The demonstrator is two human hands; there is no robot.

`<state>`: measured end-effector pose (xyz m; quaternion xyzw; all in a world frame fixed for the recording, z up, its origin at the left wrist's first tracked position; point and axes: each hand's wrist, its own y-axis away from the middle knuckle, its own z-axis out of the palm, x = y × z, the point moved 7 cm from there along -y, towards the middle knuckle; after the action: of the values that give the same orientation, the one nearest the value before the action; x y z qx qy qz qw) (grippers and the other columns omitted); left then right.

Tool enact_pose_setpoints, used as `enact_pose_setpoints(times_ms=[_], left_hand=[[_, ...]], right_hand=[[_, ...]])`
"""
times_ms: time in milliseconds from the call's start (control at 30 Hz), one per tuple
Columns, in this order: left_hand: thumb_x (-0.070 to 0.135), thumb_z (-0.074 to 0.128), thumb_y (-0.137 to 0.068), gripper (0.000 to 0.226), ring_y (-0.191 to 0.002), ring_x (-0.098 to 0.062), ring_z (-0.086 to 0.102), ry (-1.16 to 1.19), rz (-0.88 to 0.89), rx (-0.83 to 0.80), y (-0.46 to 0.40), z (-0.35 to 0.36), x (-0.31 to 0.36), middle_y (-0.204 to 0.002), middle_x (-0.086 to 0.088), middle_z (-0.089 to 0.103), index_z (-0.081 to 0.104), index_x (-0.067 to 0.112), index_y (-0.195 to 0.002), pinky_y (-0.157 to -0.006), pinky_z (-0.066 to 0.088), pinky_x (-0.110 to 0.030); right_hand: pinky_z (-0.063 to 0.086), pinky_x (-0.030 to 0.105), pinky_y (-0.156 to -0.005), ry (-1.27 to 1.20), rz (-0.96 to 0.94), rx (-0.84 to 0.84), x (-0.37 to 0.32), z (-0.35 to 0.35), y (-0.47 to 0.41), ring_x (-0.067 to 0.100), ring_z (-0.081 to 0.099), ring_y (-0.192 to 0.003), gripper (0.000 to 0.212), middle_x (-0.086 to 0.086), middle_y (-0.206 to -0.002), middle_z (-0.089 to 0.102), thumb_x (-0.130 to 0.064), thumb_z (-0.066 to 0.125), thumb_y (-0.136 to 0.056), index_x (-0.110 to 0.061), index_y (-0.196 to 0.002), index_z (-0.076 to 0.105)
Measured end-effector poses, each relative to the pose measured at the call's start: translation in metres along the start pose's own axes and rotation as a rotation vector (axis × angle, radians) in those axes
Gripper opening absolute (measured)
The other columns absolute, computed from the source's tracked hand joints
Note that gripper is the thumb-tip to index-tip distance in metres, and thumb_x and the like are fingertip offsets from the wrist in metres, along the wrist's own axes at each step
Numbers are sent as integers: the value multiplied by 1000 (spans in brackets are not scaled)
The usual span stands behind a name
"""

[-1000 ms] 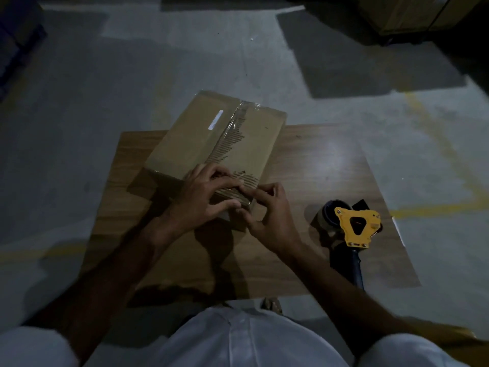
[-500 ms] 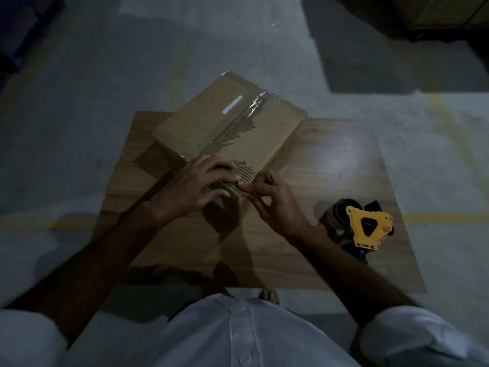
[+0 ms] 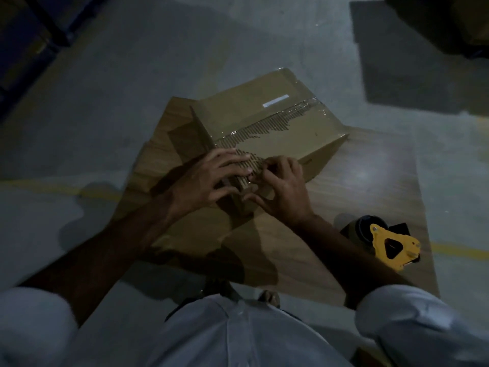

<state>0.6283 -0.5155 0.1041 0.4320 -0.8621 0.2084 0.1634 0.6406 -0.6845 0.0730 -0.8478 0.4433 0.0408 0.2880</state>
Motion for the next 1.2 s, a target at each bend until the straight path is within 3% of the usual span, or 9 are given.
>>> enact_pose_setpoints(times_ms=[133,300,533,633,767,833,1100,1200], left_hand=[[9,87,-79,54,-137,-37,48,-23,-8,-13,0,3,5,-148,-12,55,69,5,-129,-113,43,-48],[-6,79,-81,52,-131,-37,51,-35,47,-27,-5,-3,-1,-146,-11,57,70,8,-130,-112,43,-48],[-10,74,-83,53,-136,-35,48,9,22,3,-1,0,1,-148,-9,55,68,9,-132,-115,42,-46],[-12,73,-83,52,-136,-36,48,14,19,10,0,1,3,-148,-10,56,69,7,-131,-114,42,-49],[-10,74,-84,52,-135,-37,48,20,11,9,1,0,2,-148,-10,56,68,8,-132,-113,42,-50],[-10,73,-84,52,-134,-37,49,28,25,16,1,1,2,-148,-10,56,68,8,-133,-113,43,-50],[-11,70,-85,53,-133,-35,50,41,41,71,3,10,-6,-148,-8,56,68,9,-134,-115,40,-42],[-9,66,-84,57,-139,-31,44,72,31,45,7,11,-11,-151,-5,53,66,12,-137,-118,36,-42]], right_hand=[[47,46,-82,-3,67,0,-1,8,11,31,40,-106,52,21,-117,60,-46,90,-74,-8,-104,72],[44,38,-76,-90,-119,-50,3,-9,-6,29,48,-96,37,9,-107,61,-50,73,-90,-16,-105,78],[48,42,-71,-44,-179,-17,0,-8,-4,40,55,-84,26,17,-100,66,-27,88,-83,-11,-102,79],[51,44,-68,0,-154,-73,-3,-8,-6,40,54,-86,34,17,-100,63,-25,90,-78,-10,-104,75],[45,38,-72,-53,-83,-83,-3,-12,-9,31,49,-91,50,11,-101,58,-55,85,-77,-13,-104,75],[44,38,-75,-82,1,-24,-4,-9,-1,28,47,-94,55,10,-102,56,-60,82,-79,-12,-104,74],[45,45,-88,-80,302,136,-13,20,19,31,42,-109,49,15,-116,52,-49,83,-78,-12,-103,63],[46,49,-94,-153,420,143,-21,26,23,32,39,-116,58,15,-124,47,-41,86,-75,-12,-115,56]])
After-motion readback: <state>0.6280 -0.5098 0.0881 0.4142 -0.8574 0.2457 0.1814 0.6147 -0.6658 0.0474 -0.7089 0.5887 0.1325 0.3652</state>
